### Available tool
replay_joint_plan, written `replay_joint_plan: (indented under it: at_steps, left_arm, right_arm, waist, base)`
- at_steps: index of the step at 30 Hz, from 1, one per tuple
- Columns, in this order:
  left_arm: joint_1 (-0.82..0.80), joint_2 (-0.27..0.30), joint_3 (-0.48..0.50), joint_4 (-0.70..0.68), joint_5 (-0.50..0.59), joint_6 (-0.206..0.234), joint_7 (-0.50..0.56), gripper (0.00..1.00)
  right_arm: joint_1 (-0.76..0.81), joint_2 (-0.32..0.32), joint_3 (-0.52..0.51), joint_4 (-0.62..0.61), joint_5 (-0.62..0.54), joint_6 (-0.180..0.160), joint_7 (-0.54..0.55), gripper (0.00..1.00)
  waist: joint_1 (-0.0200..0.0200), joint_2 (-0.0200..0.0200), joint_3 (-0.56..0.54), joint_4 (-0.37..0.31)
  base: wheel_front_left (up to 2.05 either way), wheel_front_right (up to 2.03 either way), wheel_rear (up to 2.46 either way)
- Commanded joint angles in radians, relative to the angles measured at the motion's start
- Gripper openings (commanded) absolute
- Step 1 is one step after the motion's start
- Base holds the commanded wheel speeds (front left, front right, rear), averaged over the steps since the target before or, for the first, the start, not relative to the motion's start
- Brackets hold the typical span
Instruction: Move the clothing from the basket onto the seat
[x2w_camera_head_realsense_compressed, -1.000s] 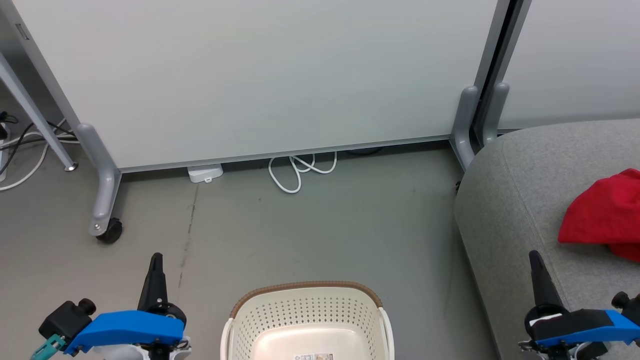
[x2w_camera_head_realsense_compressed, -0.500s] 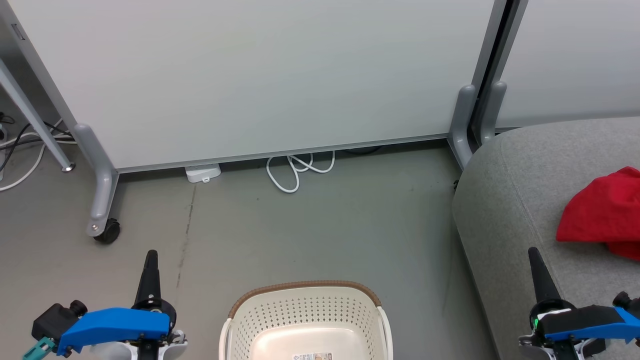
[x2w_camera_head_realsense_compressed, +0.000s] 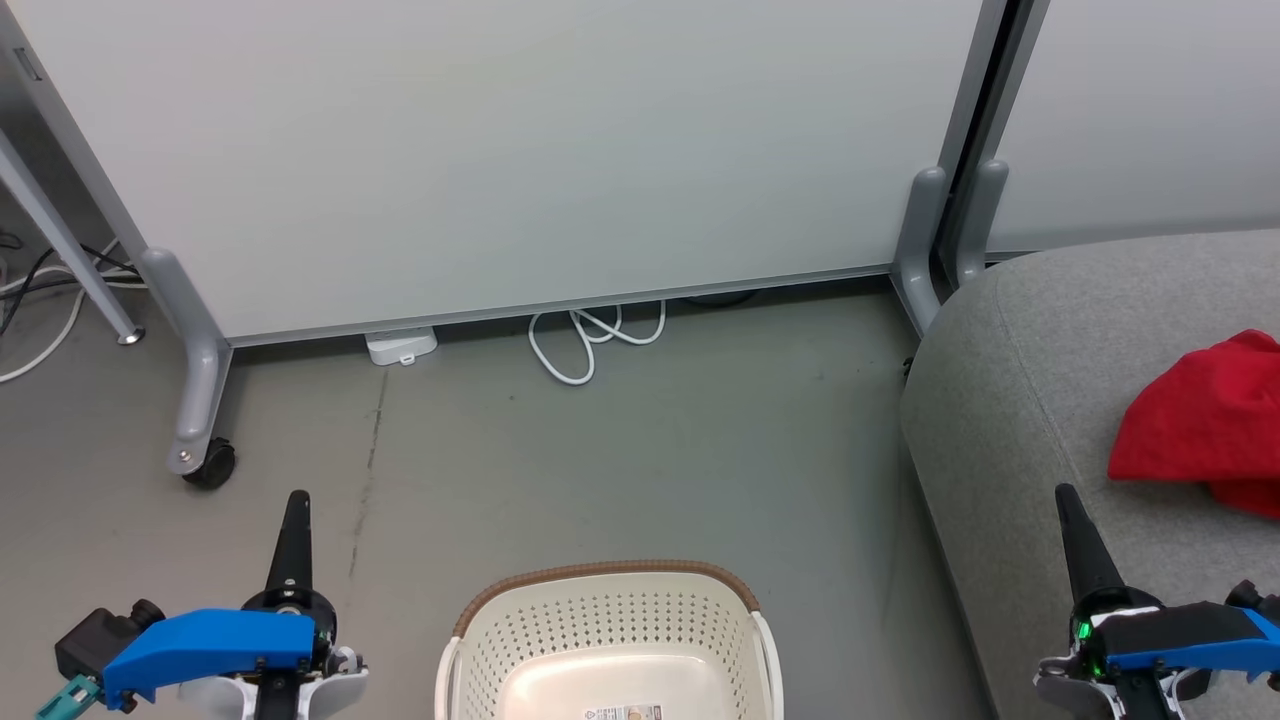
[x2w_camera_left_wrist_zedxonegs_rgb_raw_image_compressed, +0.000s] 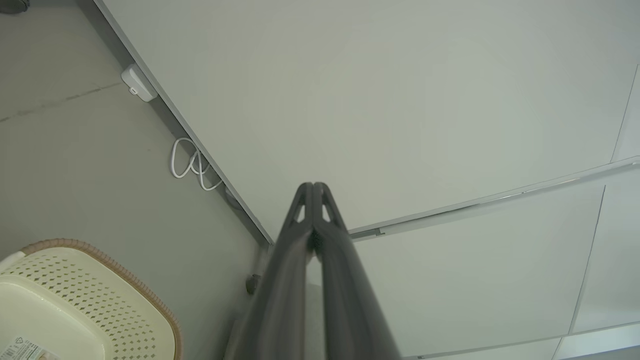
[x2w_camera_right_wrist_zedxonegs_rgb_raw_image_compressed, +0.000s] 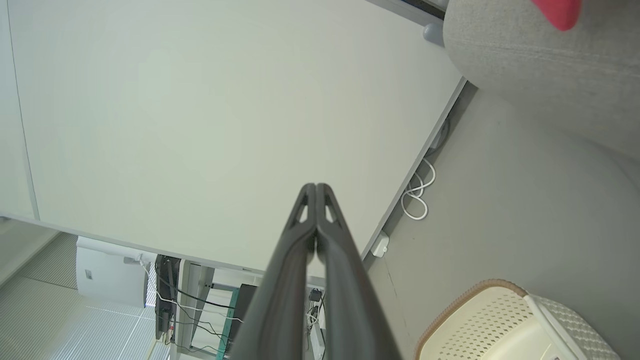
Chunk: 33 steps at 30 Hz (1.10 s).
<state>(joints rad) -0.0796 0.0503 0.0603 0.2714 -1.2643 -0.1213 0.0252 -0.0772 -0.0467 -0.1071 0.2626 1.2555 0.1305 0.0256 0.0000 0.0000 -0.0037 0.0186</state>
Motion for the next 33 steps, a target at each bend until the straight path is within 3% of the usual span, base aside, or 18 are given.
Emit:
replay_joint_plan:
  at_steps: [1,33]
  left_arm:
    - [-0.020,0.000,0.011,-0.012,-0.025,-0.007,0.007,0.00]
    - [-0.032,0.000,0.047,-0.025,-0.277,-0.012,0.073,0.00]
  right_arm:
    - [-0.019,-0.005,-0.003,-0.012,0.029,0.000,0.007,0.00]
    - [-0.032,-0.006,-0.007,-0.018,0.284,0.000,0.071,0.00]
  waist:
    - [0.0000,0.0000,0.000,-0.001]
    - [0.0000,0.0000,0.005,-0.014]
  base:
    - [0.00,0.00,0.00]
    - [0.00,0.00,0.00]
